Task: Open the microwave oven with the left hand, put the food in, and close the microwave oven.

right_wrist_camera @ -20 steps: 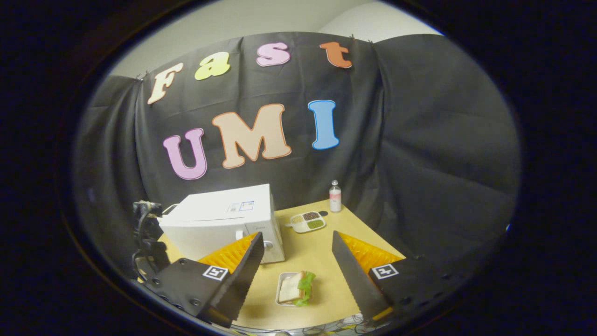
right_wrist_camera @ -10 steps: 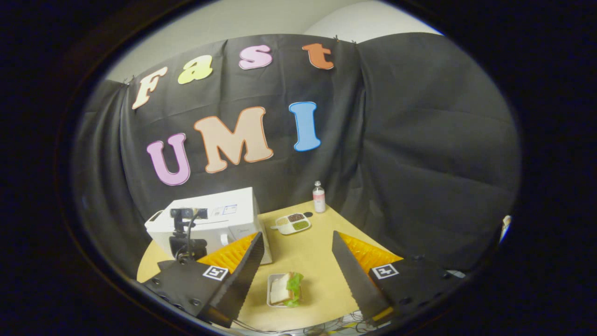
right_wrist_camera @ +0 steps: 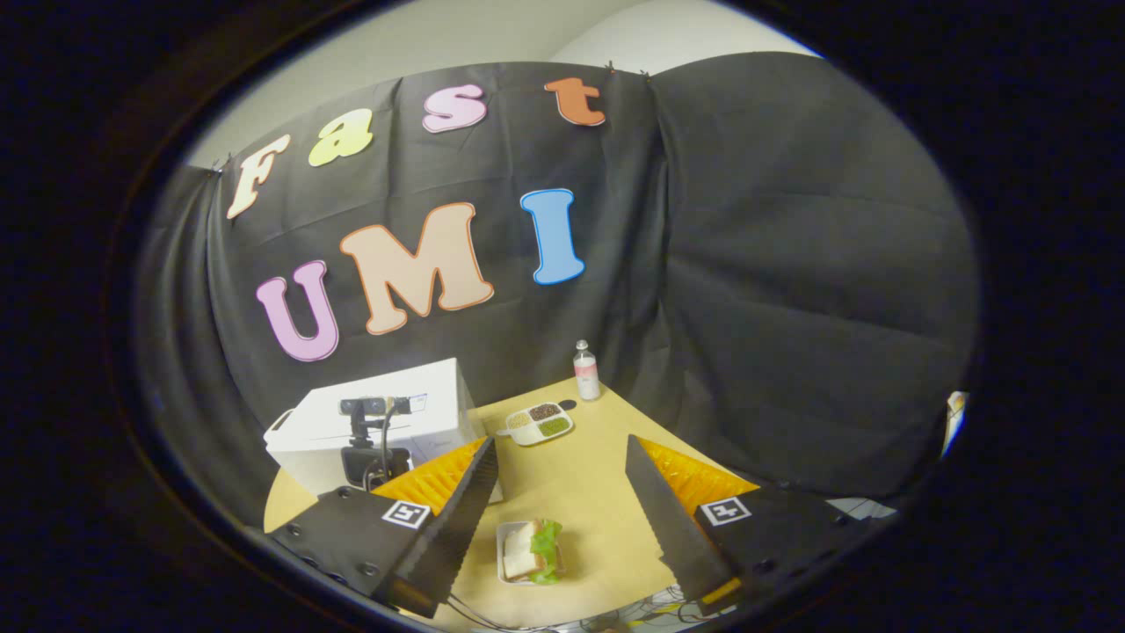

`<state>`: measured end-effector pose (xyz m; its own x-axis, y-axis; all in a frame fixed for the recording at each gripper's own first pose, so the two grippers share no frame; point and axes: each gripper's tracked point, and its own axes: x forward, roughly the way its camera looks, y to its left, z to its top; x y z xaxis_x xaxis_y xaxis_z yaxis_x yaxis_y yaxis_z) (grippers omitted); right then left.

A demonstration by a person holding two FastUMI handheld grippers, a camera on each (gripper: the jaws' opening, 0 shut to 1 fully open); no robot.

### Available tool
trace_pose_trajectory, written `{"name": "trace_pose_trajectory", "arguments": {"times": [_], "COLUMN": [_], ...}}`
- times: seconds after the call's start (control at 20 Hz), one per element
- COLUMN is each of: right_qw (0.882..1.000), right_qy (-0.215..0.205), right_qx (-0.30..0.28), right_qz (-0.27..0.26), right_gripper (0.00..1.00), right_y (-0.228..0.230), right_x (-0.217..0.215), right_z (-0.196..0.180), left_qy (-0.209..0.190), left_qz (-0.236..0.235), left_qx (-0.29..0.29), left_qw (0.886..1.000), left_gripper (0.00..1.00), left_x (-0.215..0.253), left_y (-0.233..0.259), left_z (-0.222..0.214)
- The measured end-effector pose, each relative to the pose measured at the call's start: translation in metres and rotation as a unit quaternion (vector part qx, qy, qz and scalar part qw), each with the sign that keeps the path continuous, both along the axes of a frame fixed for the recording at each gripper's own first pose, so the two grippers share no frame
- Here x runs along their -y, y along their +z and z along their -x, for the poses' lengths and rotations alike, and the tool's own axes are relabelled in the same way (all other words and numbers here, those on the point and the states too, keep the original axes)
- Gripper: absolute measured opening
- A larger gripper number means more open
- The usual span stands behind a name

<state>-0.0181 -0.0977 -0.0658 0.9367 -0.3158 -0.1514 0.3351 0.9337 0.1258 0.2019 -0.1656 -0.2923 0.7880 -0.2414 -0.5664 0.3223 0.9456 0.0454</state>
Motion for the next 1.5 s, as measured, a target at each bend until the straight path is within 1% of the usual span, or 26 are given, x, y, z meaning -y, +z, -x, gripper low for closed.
{"name": "trace_pose_trajectory", "arguments": {"times": [0.05,0.1,0.15,0.2,0.4,0.45,0.5,0.65,0.7,0.75,0.9,0.95,1.0,1.25,1.3,1.35,1.4,1.45,1.5], "right_qw": [1.000,1.000,1.000,1.000,1.000,1.000,1.000,0.999,0.999,0.999,0.999,0.999,0.999,0.999,0.999,0.999,0.998,0.998,0.998], "right_qy": [-0.001,-0.002,-0.003,-0.003,0.005,0.007,0.008,0.014,0.016,0.019,0.019,0.018,0.016,-0.006,-0.012,-0.020,-0.026,-0.032,-0.036], "right_qx": [0.001,0.001,0.001,-0.001,-0.013,-0.014,-0.014,-0.014,-0.016,-0.017,-0.016,-0.018,-0.020,-0.022,-0.026,-0.027,-0.025,-0.022,-0.020], "right_qz": [0.001,0.003,0.003,0.003,-0.010,-0.014,-0.017,-0.026,-0.031,-0.037,-0.045,-0.046,-0.046,-0.041,-0.040,-0.041,-0.043,-0.047,-0.051], "right_gripper": [0.92,0.92,0.95,0.95,0.95,0.95,0.95,0.95,0.92,0.95,0.95,0.95,0.92,0.92,0.95,0.92,0.92,0.92,0.95], "right_y": [0.001,0.001,0.001,0.000,-0.008,-0.008,-0.008,-0.008,-0.009,-0.010,-0.012,-0.013,-0.016,-0.019,-0.022,-0.022,-0.022,-0.021,-0.021], "right_x": [0.001,0.001,0.000,-0.001,-0.009,-0.011,-0.013,-0.017,-0.019,-0.021,-0.024,-0.024,-0.023,-0.009,-0.004,0.003,0.010,0.017,0.023], "right_z": [-0.001,-0.002,-0.002,-0.002,-0.002,-0.002,-0.001,0.002,0.004,0.006,0.014,0.018,0.022,0.045,0.050,0.055,0.058,0.059,0.060], "left_qy": [0.003,0.010,0.013,0.016,0.020,0.025,0.031,0.052,0.058,0.060,0.063,0.063,0.065,0.082,0.083,0.079,0.076,0.076,0.085], "left_qz": [-0.002,-0.005,-0.003,0.001,0.002,0.002,0.004,0.011,0.015,0.019,0.030,0.026,0.022,0.038,0.038,0.034,0.031,0.032,0.035], "left_qx": [0.000,0.005,0.004,0.004,0.007,0.007,0.009,0.012,0.011,0.011,0.022,0.029,0.034,0.056,0.066,0.075,0.080,0.082,0.068], "left_qw": [1.000,1.000,1.000,1.000,1.000,1.000,0.999,0.999,0.998,0.998,0.997,0.997,0.997,0.994,0.994,0.993,0.993,0.993,0.993], "left_gripper": [0.48,0.42,0.31,0.25,0.22,0.17,0.18,0.12,0.12,0.10,0.07,0.07,0.07,0.05,0.04,0.04,0.04,0.04,0.04], "left_x": [0.000,-0.002,-0.002,-0.002,-0.002,-0.002,-0.003,-0.005,-0.004,-0.004,-0.005,-0.004,-0.005,-0.006,-0.005,-0.006,-0.006,-0.006,-0.007], "left_y": [0.000,0.001,0.001,0.000,-0.001,-0.001,-0.001,-0.002,-0.003,-0.003,-0.002,-0.001,-0.001,0.001,0.002,0.002,0.002,0.003,-0.001], "left_z": [-0.003,-0.006,-0.007,-0.008,-0.009,-0.009,-0.009,-0.010,-0.010,-0.010,-0.009,-0.009,-0.009,-0.008,-0.009,-0.009,-0.008,-0.008,0.000]}}
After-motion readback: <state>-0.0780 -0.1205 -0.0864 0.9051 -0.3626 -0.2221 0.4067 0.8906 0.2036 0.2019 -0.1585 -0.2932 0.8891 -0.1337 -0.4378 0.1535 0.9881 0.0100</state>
